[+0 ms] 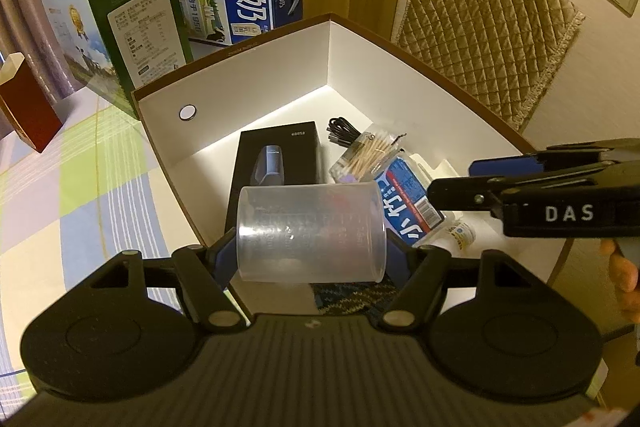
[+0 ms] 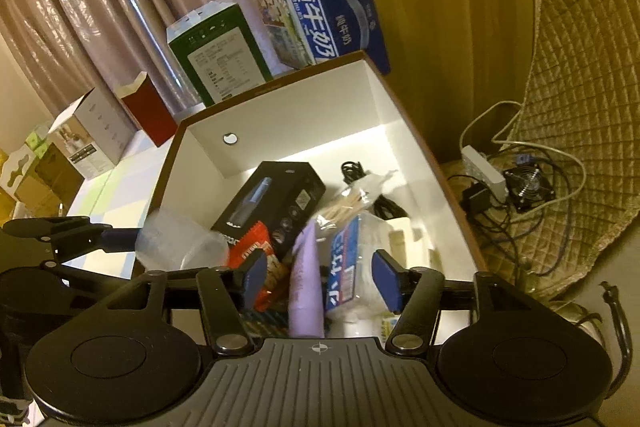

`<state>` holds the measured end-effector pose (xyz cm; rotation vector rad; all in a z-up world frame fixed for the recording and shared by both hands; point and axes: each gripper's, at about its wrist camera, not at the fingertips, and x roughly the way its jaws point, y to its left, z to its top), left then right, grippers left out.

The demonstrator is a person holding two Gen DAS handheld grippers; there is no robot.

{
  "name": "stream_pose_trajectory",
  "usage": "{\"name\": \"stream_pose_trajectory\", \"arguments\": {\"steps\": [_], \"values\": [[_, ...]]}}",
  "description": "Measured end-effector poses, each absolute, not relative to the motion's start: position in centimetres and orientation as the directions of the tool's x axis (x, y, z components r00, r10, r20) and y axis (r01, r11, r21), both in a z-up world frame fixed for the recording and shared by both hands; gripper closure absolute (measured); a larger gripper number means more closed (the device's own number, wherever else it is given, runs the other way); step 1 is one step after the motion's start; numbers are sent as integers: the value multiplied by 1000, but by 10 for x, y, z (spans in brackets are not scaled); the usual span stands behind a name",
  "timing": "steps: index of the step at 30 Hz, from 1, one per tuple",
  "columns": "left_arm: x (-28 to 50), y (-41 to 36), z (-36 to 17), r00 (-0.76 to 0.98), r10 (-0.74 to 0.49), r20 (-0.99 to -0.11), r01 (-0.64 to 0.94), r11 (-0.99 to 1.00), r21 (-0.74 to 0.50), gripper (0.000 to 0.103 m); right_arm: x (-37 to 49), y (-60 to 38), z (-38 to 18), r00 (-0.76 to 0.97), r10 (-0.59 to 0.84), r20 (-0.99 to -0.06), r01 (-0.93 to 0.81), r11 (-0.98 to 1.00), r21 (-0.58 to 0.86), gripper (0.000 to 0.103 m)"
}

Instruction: Organize objects

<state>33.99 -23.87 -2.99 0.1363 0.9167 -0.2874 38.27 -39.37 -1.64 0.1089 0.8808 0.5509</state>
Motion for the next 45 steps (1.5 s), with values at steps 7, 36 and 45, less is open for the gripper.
{"name": "stream_pose_trajectory", "arguments": {"steps": [7, 36, 45], "values": [[329, -245, -25, 599, -211, -772, 324, 946, -7, 14, 369, -404, -8, 535, 483, -693, -416, 865, 281, 31], [257, -213, 3, 646, -80, -759, 112, 994, -9, 1, 316, -402, 3, 552, 453, -700, -486, 857, 171, 2], [218, -183, 9, 654, -47, -755, 54, 998, -15, 1, 277, -389, 10, 546, 455, -703, -429, 873, 232, 2]]}}
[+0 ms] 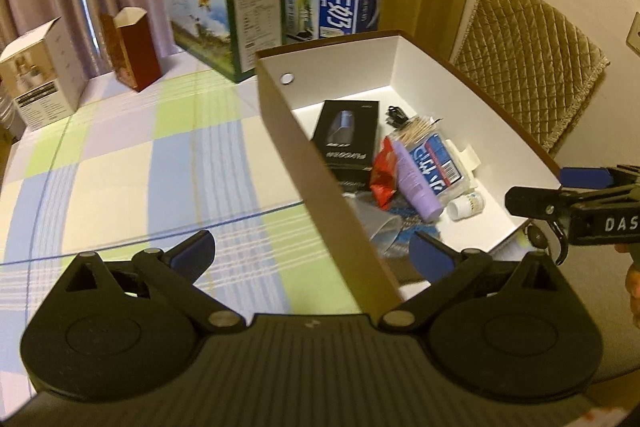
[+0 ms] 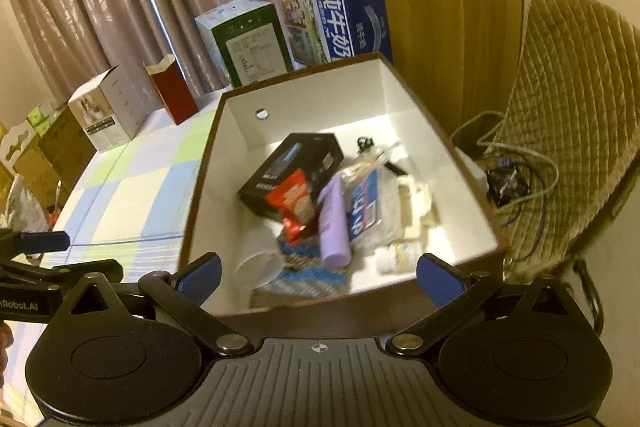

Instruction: Organize objects

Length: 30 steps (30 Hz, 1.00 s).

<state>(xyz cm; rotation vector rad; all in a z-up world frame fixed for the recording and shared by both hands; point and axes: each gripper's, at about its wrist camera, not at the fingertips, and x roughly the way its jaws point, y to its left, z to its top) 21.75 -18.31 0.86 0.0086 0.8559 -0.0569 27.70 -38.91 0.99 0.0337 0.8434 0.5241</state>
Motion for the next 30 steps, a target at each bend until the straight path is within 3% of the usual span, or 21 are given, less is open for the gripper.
{"name": "stream_pose_trajectory", "arguments": {"steps": [30], "values": [[67, -64, 32, 667, 4, -745, -44, 998, -34, 1, 134, -298, 8, 491, 464, -737, -492, 846, 205, 2]]}}
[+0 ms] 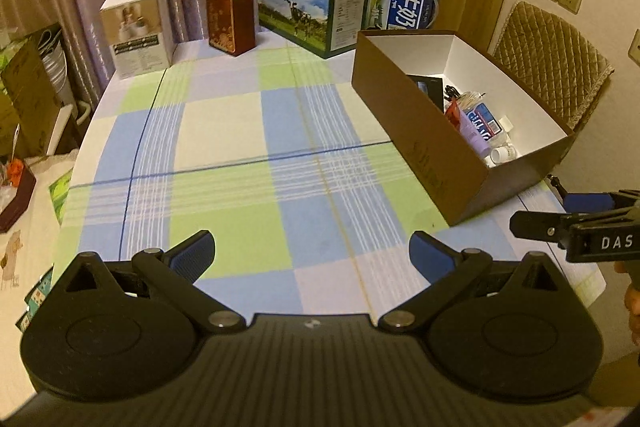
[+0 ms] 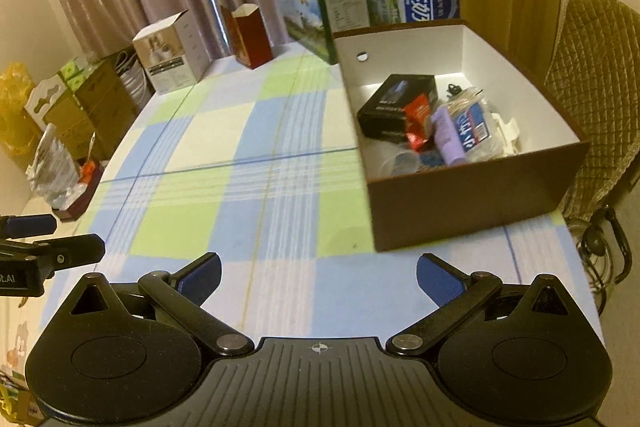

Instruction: Organize objects

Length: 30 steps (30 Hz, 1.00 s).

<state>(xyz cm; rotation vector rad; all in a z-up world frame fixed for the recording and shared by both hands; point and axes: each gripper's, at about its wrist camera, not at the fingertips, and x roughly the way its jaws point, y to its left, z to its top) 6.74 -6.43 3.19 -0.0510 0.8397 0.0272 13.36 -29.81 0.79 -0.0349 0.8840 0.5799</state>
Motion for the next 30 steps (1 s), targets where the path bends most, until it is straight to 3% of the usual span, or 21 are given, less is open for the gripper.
{"name": "stream_pose_trajectory", "arguments": {"steps": [30], "values": [[-8, -8, 21, 644, 29, -764, -118, 991, -62, 1, 71, -256, 3, 455, 491, -743, -556, 808, 193, 2]]}}
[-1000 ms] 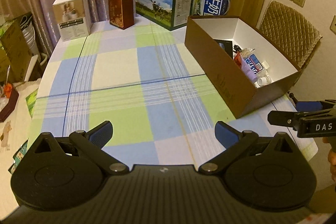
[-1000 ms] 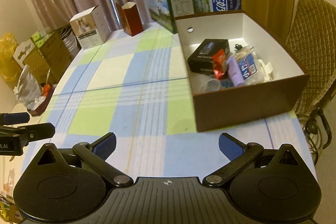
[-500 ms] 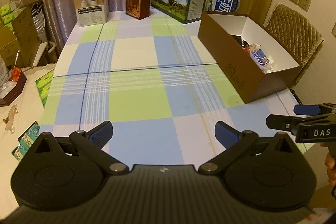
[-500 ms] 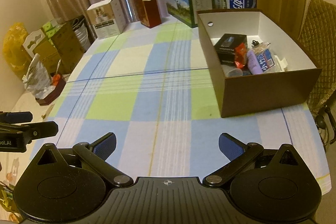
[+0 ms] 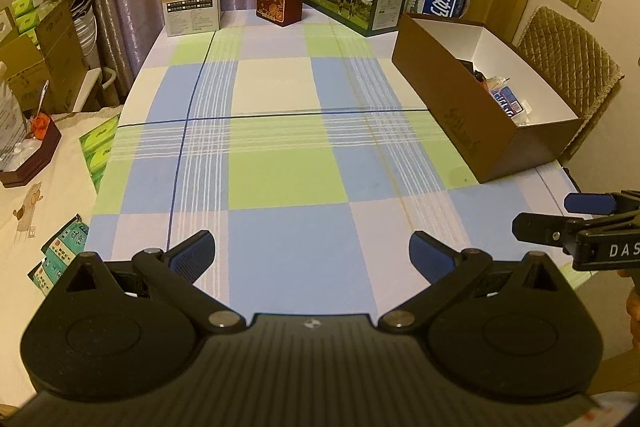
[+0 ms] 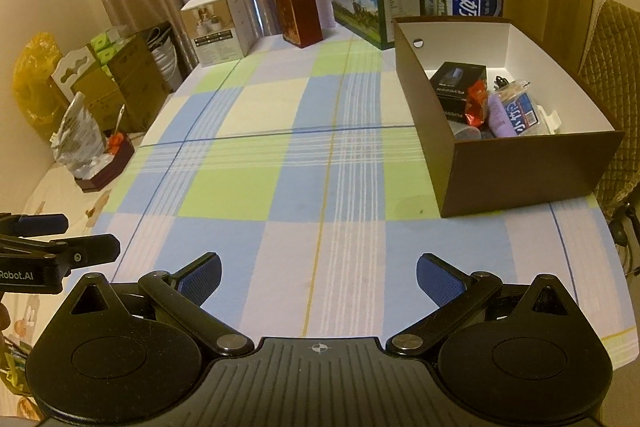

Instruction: Organize objects

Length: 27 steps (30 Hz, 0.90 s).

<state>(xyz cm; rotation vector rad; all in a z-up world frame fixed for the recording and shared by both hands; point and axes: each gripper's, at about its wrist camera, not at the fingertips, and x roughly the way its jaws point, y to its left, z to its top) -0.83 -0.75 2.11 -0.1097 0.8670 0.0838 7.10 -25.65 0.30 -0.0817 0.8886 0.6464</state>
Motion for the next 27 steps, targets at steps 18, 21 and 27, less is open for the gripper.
{"name": "stream_pose_trajectory", "arguments": {"steps": [18, 21, 27], "values": [[-10, -6, 22, 650, 26, -760, -113, 992, -63, 1, 68, -249, 3, 452, 490, -746, -560, 806, 191, 2], [-10, -6, 21, 649, 27, -760, -114, 991, -63, 1, 69, -248, 3, 452, 489, -746, -559, 807, 190, 2], [-9, -6, 21, 649, 26, -760, -113, 992, -63, 1, 70, -248, 3, 451, 488, -747, -558, 808, 191, 2]]}}
